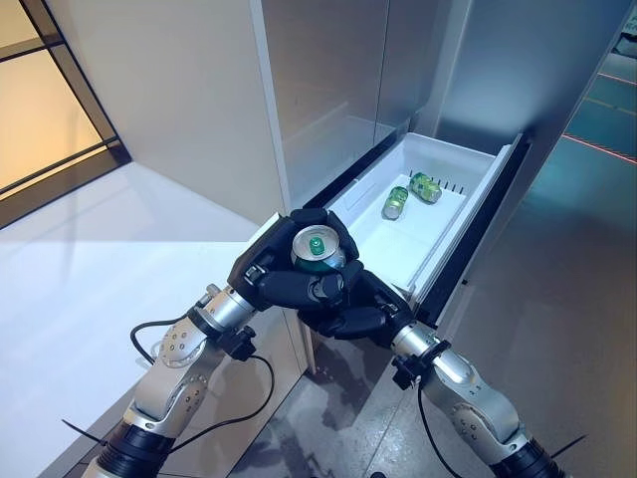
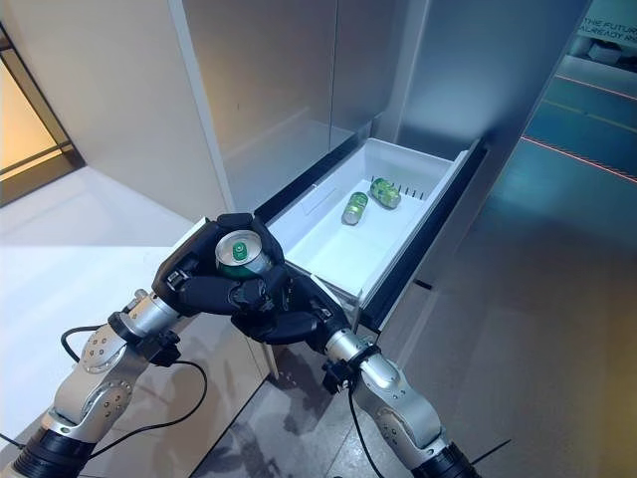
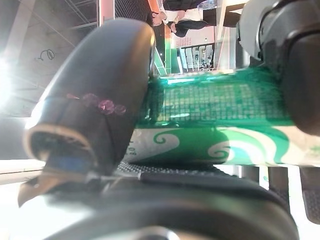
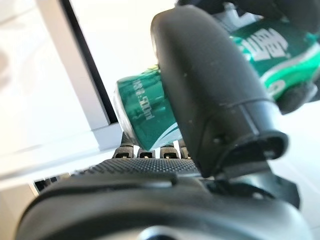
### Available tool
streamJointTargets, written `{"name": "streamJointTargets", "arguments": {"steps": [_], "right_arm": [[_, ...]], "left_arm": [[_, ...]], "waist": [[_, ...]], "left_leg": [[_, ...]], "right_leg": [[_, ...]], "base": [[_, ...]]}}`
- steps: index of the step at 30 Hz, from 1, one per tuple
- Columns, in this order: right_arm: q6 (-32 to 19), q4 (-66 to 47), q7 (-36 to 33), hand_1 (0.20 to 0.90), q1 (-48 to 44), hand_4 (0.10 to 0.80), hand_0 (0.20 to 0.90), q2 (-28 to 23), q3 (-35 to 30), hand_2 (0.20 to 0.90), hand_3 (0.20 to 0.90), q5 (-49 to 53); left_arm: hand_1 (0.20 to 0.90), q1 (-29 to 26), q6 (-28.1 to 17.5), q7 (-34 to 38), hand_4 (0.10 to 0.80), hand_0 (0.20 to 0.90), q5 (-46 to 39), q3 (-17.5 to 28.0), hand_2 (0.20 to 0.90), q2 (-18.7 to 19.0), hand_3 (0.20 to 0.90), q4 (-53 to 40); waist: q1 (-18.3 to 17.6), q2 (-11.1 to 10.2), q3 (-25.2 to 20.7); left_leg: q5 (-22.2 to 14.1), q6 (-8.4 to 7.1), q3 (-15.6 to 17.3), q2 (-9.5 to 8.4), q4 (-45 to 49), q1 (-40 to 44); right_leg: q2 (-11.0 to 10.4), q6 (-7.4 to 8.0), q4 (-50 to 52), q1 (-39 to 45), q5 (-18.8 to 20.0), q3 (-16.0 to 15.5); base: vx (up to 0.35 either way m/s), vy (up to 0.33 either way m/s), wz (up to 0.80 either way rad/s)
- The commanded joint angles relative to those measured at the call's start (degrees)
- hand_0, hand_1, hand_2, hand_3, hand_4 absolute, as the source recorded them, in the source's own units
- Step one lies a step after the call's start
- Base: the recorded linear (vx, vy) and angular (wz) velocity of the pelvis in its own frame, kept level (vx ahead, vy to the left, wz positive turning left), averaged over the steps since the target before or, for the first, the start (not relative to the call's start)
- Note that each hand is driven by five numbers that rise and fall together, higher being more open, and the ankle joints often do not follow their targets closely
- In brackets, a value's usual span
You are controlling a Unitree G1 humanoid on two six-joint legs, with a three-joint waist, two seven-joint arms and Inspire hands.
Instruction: Put drinks into fridge and close the fridge
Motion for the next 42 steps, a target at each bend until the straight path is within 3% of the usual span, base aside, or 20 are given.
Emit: {"name": "streamJointTargets", "arguments": {"steps": [1, 7, 14, 27, 36, 37, 38, 39, 40, 42], "right_arm": [[-6.0, -4.2, -1.6, 0.9, -10.3, 0.8, 0.9, 0.4, -2.3, 0.9, 0.9, -4.6], [1.4, -5.2, 4.7, 0.9, -14.2, 0.8, 0.9, -2.5, -1.9, 0.9, 0.9, 2.3], [5.1, -2.0, 7.3, 0.9, -16.3, 0.8, 0.9, -3.0, -0.4, 0.9, 0.9, 11.4], [7.5, -0.1, 5.8, 0.9, -14.6, 0.8, 0.9, -0.1, 1.4, 0.9, 0.9, 20.7], [5.1, 0.5, 3.5, 0.9, -14.9, 0.8, 0.9, 0.8, 1.4, 0.9, 0.9, 20.3], [4.9, 0.5, 3.1, 0.796, -15.1, 0.679, 0.796, 0.9, 1.3, 0.796, 0.779, 20.4], [4.3, 0.6, 2.8, 0.467, -15.3, 0.295, 0.467, 0.8, 1.3, 0.467, 0.395, 20.2], [3.9, 0.7, 2.5, 0.434, -15.3, 0.256, 0.434, 0.8, 1.4, 0.434, 0.356, 19.9], [3.7, 0.7, 2.2, 0.3, -15.5, 0.1, 0.3, 0.8, 1.5, 0.3, 0.2, 19.9], [3.1, 0.8, 1.8, 0.3, -15.7, 0.1, 0.3, 0.7, 1.3, 0.3, 0.2, 19.3]], "left_arm": [[0.3, -9.6, -7.2, -0.6, 0.1, 0.3, -6.8, 0.1, 0.3, -2.6, 0.2, -6.2], [0.3, -10.4, -5.8, -2.4, 0.1, 0.3, -7.0, -0.7, 0.3, -2.8, 0.2, -5.7], [0.3, -11.3, -6.3, -3.8, 0.1, 0.3, -8.5, -2.3, 0.3, -2.0, 0.2, -4.7], [0.3, -11.2, -7.5, -5.6, 0.1, 0.3, -9.7, -4.0, 0.3, -2.1, 0.2, -4.3], [0.3, -10.8, -4.8, -6.3, 0.1, 0.3, -10.6, -5.0, 0.3, -2.3, 0.2, -4.6], [0.3, -10.8, -4.5, -6.3, 0.1, 0.3, -10.7, -5.1, 0.3, -2.3, 0.2, -4.5], [0.3, -10.7, -4.2, -6.5, 0.1, 0.3, -10.5, -5.3, 0.3, -2.3, 0.2, -4.4], [0.3, -10.6, -4.1, -6.6, 0.1, 0.3, -10.6, -5.5, 0.3, -2.2, 0.2, -4.3], [0.3, -10.6, -4.0, -6.6, 0.1, 0.3, -10.5, -5.5, 0.3, -2.3, 0.2, -4.2], [0.3, -10.4, -3.9, -6.8, 0.1, 0.3, -10.5, -5.5, 0.3, -2.4, 0.2, -4.1]], "waist": [[-0.3, -0.3, -4.1], [0.1, -0.9, -4.1], [0.7, -1.5, -4.4], [0.8, -1.4, -4.3], [1.0, -1.2, -4.2], [1.0, -1.2, -4.2], [1.0, -1.1, -4.1], [1.0, -1.1, -4.1], [1.0, -1.1, -4.1], [1.1, -1.1, -4.1]], "left_leg": [[-4.4, 0.98, -1.7, -2.66, 1.4, 1.1], [-4.5, 0.78, -2.0, -2.75, 1.6, 1.1], [-4.5, 0.47, -1.6, -2.48, 1.7, 1.2], [-4.5, 0.36, -1.0, -2.12, 1.6, 1.5], [-4.4, 0.38, -1.1, -2.15, 1.4, 1.7], [-4.4, 0.38, -1.2, -2.14, 1.4, 1.8], [-4.4, 0.4, -1.2, -2.17, 1.4, 1.7], [-4.4, 0.4, -1.2, -2.21, 1.4, 1.7], [-4.3, 0.41, -1.2, -2.23, 1.3, 1.7], [-4.3, 0.46, -1.3, -2.27, 1.3, 1.7]], "right_leg": [[2.1, 1.18, 3.6, -0.9, -3.3, 2.1], [2.1, 1.11, 3.4, -0.7, -3.3, 1.8], [1.9, 1.05, 3.2, -0.3, -3.4, 0.5], [1.8, 0.99, 3.1, 0.1, -3.4, -0.3], [1.6, 1.13, 2.9, 0.4, -3.2, -0.5], [1.5, 1.15, 2.9, 0.4, -3.2, -0.5], [1.5, 1.2, 2.8, 0.4, -3.1, -0.6], [1.5, 1.22, 2.8, 0.4, -3.1, -0.6], [1.4, 1.24, 2.7, 0.4, -3.1, -0.5], [1.4, 1.25, 2.7, 0.4, -3.1, -0.5]], "base": [[0.0, 0.0, 0.0], [0.0, 0.0, 0.0], [0.005, -0.005, 0.0], [0.0, 0.0, 0.0], [0.0, 0.0, 0.0], [0.0, 0.0, 0.0], [0.0, 0.0, 0.0], [0.0, 0.0, 0.0], [0.0, 0.0, 0.0], [0.0, 0.0, 0.0]]}}
